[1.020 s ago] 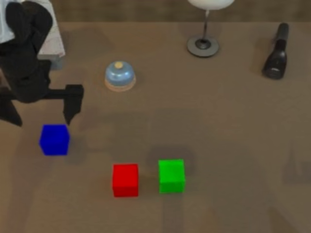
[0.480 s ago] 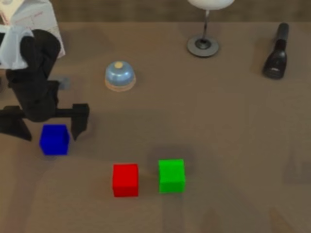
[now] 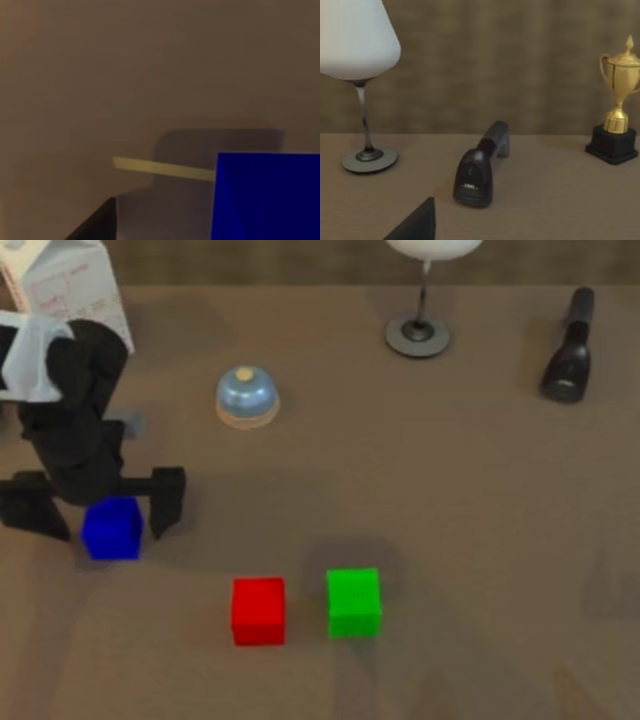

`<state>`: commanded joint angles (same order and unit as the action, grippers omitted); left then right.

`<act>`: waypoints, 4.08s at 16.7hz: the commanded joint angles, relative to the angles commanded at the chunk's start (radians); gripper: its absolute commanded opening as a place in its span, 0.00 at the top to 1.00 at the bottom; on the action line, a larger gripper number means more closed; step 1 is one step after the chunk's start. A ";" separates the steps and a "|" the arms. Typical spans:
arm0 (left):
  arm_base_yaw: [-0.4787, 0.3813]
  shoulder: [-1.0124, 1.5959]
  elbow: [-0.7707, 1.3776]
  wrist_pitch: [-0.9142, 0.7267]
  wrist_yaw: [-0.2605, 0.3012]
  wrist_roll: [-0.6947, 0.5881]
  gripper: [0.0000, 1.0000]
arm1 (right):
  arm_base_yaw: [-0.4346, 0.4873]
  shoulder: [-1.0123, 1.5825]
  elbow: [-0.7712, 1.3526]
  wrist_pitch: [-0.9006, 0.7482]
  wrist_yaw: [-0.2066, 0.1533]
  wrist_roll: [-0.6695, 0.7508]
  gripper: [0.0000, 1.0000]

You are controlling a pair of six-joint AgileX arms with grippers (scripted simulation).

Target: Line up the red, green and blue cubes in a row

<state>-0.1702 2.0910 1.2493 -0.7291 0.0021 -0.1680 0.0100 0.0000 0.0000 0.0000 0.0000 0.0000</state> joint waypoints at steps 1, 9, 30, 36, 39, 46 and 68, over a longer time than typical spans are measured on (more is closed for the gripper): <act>0.000 0.000 0.000 0.000 0.000 0.000 0.08 | 0.000 0.000 0.000 0.000 0.000 0.000 0.00; 0.000 0.000 0.000 0.000 0.000 0.000 0.68 | 0.000 0.000 0.000 0.000 0.000 0.000 0.00; 0.013 -0.125 0.133 -0.238 -0.004 0.002 1.00 | 0.000 0.000 0.000 0.000 0.000 0.000 0.00; 0.010 -0.137 0.150 -0.266 -0.006 0.000 1.00 | 0.000 0.000 0.000 0.000 0.000 0.000 0.00; -0.057 -0.084 0.219 -0.305 -0.005 -0.068 1.00 | 0.000 0.000 0.000 0.000 0.000 0.000 0.00; -0.494 0.168 0.670 -0.506 -0.010 -0.489 1.00 | 0.000 0.000 0.000 0.000 0.000 0.000 0.00; -0.799 0.342 0.731 -0.377 -0.018 -0.795 1.00 | 0.000 0.000 0.000 0.000 0.000 0.000 0.00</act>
<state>-0.9691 2.4325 1.9801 -1.1060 -0.0157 -0.9633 0.0100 0.0000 0.0000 0.0000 0.0000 0.0000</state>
